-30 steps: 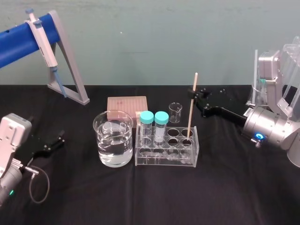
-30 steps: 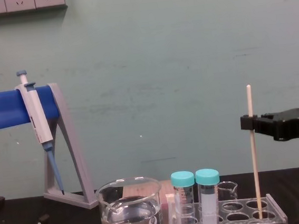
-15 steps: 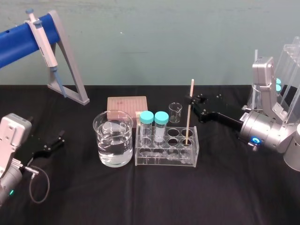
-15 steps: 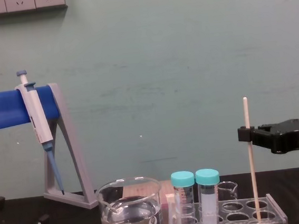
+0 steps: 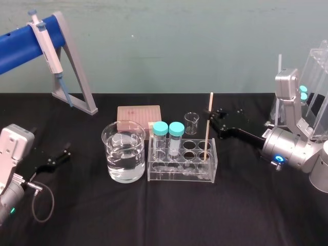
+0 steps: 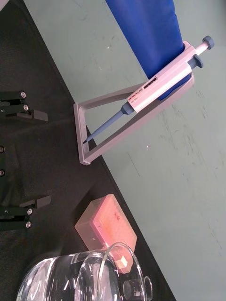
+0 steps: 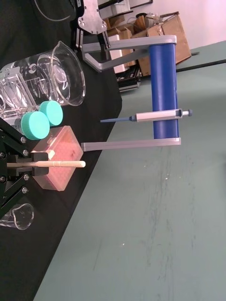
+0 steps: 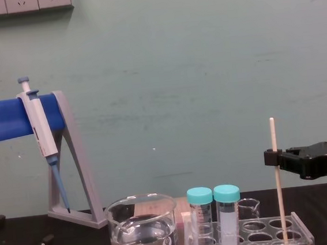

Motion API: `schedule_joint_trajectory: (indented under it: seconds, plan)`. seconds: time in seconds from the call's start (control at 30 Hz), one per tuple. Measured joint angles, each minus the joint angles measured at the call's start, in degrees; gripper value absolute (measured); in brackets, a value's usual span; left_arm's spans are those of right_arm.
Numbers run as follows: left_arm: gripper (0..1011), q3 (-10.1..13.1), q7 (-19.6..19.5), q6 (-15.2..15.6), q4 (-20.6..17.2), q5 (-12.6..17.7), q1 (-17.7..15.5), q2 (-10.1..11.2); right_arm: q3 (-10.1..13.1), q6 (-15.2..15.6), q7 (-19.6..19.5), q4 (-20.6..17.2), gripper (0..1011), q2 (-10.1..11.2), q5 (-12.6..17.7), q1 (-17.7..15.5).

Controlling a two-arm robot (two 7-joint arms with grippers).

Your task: Hold the thermometer with one hand and immerse one end into the beaker, then reinsert it into the test tube rack.

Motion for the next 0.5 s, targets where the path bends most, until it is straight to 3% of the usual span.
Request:
schedule_joint_trajectory:
  seconds: [0.13, 0.23, 0.3, 0.5]
  plan:
    - [1003, 0.00, 0.00, 0.00, 0.00, 0.00, 0.00, 0.00, 0.18, 0.02, -0.02, 0.12, 49, -0.15, 0.05, -0.18]
    - [1004, 0.00, 0.00, 0.00, 0.00, 0.00, 0.00, 0.00, 0.30, 0.14, -0.12, -0.04, 110, -0.17, 0.06, -0.41]
    - [1004, 0.00, 0.00, 0.00, 0.00, 0.00, 0.00, 0.00, 0.36, 0.24, -0.21, -0.16, 209, -0.17, 0.06, -0.49]
    - [1004, 0.00, 0.00, 0.00, 0.00, 0.00, 0.00, 0.00, 0.67, 0.35, -0.51, -0.24, 369, -0.23, 0.05, -0.56]
